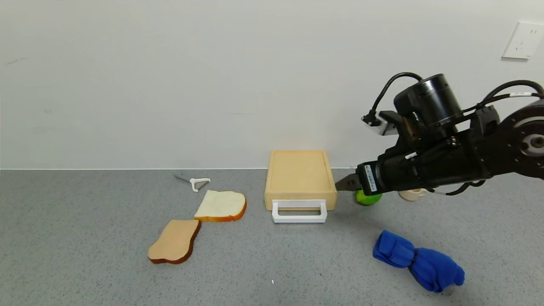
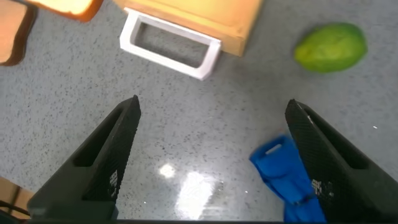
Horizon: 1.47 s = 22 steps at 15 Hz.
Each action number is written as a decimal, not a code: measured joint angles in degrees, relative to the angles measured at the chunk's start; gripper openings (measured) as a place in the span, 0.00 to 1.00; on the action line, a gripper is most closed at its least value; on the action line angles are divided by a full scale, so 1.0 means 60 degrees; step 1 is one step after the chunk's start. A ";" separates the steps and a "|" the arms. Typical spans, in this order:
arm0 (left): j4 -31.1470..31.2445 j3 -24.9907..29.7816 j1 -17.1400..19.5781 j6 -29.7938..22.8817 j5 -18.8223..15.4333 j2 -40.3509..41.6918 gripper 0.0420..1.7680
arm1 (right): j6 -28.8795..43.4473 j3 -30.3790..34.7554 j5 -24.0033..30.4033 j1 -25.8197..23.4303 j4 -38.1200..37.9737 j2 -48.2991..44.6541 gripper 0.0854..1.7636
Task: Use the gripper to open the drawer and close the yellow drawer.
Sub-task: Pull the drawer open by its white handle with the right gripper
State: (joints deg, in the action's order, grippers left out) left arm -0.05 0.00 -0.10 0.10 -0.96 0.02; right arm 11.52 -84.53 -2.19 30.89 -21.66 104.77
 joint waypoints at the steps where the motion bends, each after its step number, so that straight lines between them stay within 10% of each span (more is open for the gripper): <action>1: 0.0004 0.0000 0.0000 0.0000 0.0000 0.0000 0.97 | -0.0093 -0.0112 0.0067 0.0134 0.0006 0.0146 0.97; 12: 0.0000 0.0000 0.0000 0.0000 0.0000 0.0000 0.97 | -0.4860 -0.0484 0.3612 0.0215 -0.0124 0.0947 0.97; 22: 0.0004 0.0000 0.0000 0.0000 0.0000 0.0000 0.97 | -0.5669 -0.2196 0.3751 0.0575 -0.0138 0.3031 0.97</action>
State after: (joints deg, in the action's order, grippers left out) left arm -0.02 0.00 -0.10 0.10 -0.96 0.02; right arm -22.49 -97.71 20.31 34.34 -22.49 122.95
